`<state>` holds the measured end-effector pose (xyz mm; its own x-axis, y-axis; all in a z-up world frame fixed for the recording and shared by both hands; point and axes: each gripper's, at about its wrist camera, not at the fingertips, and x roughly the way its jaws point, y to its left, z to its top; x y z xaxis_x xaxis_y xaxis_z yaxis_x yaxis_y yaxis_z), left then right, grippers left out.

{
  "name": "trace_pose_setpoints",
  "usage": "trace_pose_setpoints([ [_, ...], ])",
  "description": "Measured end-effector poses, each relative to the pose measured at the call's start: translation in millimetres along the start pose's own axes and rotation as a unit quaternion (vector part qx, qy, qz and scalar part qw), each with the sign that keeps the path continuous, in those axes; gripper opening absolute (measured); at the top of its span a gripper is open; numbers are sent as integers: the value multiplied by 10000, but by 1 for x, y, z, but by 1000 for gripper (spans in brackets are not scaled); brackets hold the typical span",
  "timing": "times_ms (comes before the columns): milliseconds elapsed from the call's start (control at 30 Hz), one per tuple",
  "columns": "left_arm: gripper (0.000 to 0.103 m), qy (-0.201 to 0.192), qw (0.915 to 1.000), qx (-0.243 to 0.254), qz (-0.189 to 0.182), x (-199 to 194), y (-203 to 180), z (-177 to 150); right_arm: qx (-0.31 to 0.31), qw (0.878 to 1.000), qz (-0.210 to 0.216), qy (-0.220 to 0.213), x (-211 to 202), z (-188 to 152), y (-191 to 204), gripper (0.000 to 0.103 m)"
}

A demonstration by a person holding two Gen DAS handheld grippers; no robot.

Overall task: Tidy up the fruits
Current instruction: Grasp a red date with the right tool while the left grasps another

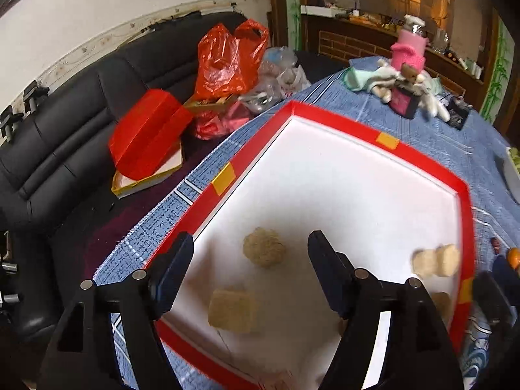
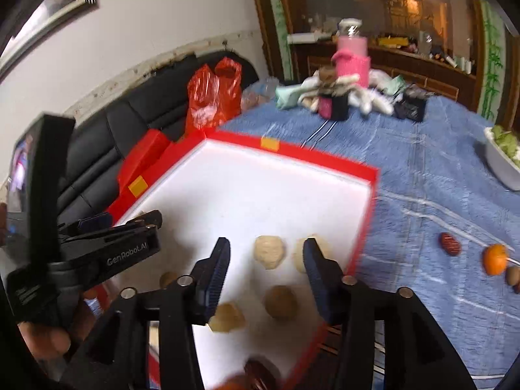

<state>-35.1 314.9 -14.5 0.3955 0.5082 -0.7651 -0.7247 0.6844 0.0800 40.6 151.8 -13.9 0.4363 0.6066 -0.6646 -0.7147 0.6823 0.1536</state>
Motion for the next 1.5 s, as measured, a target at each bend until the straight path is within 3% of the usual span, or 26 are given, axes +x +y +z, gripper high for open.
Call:
trace_pose_setpoints([
  [133, 73, -323, 9986, -153, -399, -28, -5, -7, 334, 9980, -337, -408, -54, -18, -57, 55],
  [233, 73, -447, 9960, -138, -764, -45, -21, -15, 836, 9907, -944, -516, -89, -39, -117, 55],
  [300, 73, -506, 9939, 6, -982, -55, -38, -21, 1190, 9823, -1383, -419, -104, -55, -160, 54],
  [367, 73, -535, 9916, 242, -1153, -63, -56, -27, 1506, 9739, -1684, -234, -109, -66, -194, 46],
  [467, 73, -568, 9867, 745, -1329, -73, -84, -38, 1684, 9671, -1907, -40, -105, -73, -222, 42],
  [667, 73, -655, 9773, 1292, -1546, -86, -118, -48, 1420, 9712, -1903, 178, -75, -54, -224, 38],
  [800, 73, -634, 9734, 1437, -1670, -89, -137, -46, 1415, 9710, -1859, 502, -50, -51, -230, 28],
  [867, 73, -651, 9708, 1521, -1736, -89, -149, -43, 1414, 9707, -1890, 452, -48, -53, -234, 20],
  [1133, 73, -360, 9632, 1848, -1920, -70, -219, -40, 1897, 9698, -1529, -146, -96, -68, -248, 20],
  [1367, 73, -203, 9661, 2029, -1583, -37, -272, -37, 2084, 9693, -1232, -441, -106, -67, -257, 20],
  [1433, 68, -107, 9659, 2079, -1537, -27, -283, -38, 2088, 9698, -1162, -493, -108, -66, -257, 20],
  [1500, 40, -42, 9660, 2051, -1572, -20, -288, -39, 2066, 9705, -1126, -528, -109, -64, -255, 20],
])
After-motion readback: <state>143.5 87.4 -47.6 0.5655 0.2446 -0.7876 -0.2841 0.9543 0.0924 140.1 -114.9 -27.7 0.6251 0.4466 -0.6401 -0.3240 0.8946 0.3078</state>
